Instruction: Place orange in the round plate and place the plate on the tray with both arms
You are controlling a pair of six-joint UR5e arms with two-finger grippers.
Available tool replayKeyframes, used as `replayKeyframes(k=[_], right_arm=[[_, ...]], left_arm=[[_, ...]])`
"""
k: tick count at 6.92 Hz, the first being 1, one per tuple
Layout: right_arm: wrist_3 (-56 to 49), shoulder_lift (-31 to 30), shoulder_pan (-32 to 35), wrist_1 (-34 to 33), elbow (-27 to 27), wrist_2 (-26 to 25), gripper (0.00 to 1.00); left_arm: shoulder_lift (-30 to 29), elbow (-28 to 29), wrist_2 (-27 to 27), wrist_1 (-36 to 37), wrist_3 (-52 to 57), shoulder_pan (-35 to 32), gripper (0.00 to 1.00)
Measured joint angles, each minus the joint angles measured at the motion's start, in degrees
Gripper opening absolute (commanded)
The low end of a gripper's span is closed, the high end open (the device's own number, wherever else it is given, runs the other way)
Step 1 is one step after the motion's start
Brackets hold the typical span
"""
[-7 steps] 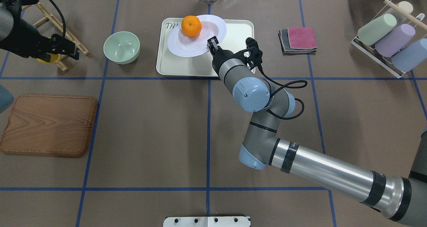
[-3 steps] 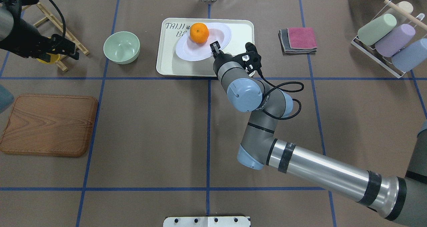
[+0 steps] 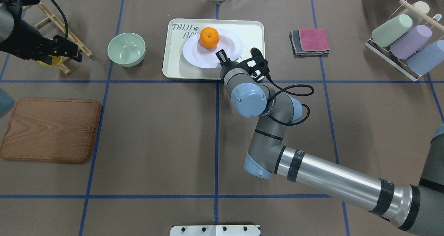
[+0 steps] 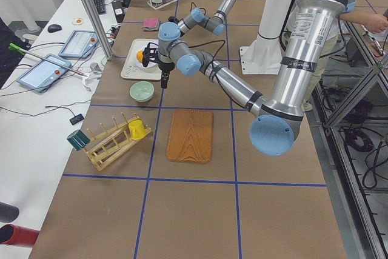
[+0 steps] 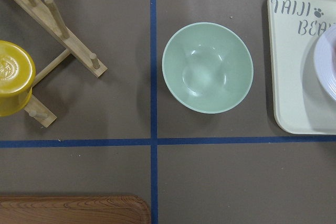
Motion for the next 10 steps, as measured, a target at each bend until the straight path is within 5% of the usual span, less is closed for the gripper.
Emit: replayKeyframes(k=[4, 7, 10], right_arm=[[-32.72, -2.12, 5.55, -21.94, 13.02, 23.84, 1.0], [-57.77, -8.85, 18.44, -26.9, 21.81, 49.09, 1.0], [-79.79, -18.55, 30.3, -30.15, 27.05, 57.8, 1.0]], left_arm=[[0.02, 0.06, 0.52, 0.02, -0.04, 0.0, 0.97], [2.44, 0.18, 0.52, -0.03, 2.92, 0.06, 0.97], [8.35, 0.49, 0.47, -0.03, 16.54, -2.41, 0.97]])
